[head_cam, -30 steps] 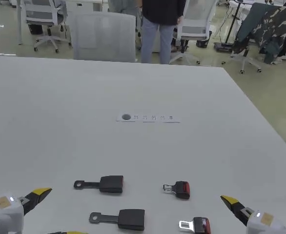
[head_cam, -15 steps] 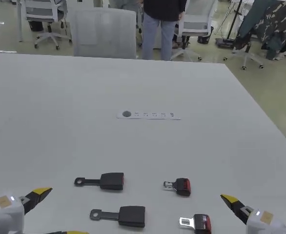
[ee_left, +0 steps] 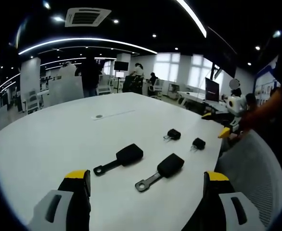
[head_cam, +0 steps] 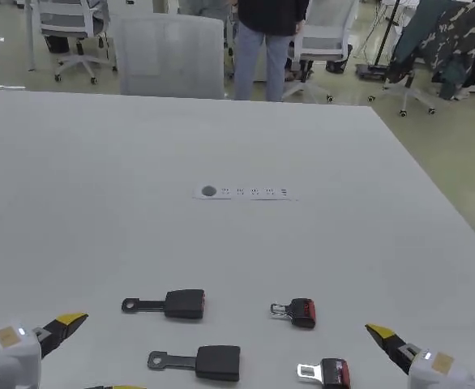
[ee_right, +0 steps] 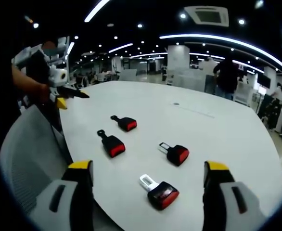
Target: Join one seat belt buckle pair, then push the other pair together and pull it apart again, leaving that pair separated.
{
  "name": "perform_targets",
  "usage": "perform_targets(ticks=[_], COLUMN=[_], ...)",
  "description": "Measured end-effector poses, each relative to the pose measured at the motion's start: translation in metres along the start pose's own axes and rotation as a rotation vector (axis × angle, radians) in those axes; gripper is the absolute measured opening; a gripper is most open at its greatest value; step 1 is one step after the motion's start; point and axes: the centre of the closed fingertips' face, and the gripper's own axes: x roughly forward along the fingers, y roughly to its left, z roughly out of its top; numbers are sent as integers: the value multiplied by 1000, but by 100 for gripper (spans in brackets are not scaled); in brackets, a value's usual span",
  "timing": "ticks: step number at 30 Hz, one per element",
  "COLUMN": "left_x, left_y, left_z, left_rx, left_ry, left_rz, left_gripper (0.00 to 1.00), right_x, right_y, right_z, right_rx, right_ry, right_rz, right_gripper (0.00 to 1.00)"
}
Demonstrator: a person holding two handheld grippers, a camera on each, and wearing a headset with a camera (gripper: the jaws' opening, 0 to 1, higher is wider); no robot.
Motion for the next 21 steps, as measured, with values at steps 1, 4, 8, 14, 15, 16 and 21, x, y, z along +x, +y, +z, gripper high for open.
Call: perform_targets(ticks=[1,4,8,14,15,16,21], left_x=[0,0,1,2,3,3,5], left_y=[1,1,-1,2,3,4,4], left_z=[0,0,-1,0,0,0,-1], left_rx=[-1,-5,0,-3,-5,-7,-3], left_ry=[-1,-3,3,3,2,2,4], left_rz=[1,2,-1,1,3,2,-2], left_gripper=[100,100,100,100,100,100,100], right_x=[0,1,2,2,2,2,3], right_y=[0,1,0,-1,-2,-2,-4], right_z=[0,0,-2,-4,-4,-4,-3], right_rx=[0,3,6,10,9,9,11], right_ry=[-1,-1,1,4,4,5,2], right_rz=[0,0,-1,-4,-4,-4,-6], right_gripper=[96,96,96,96,96,96,96])
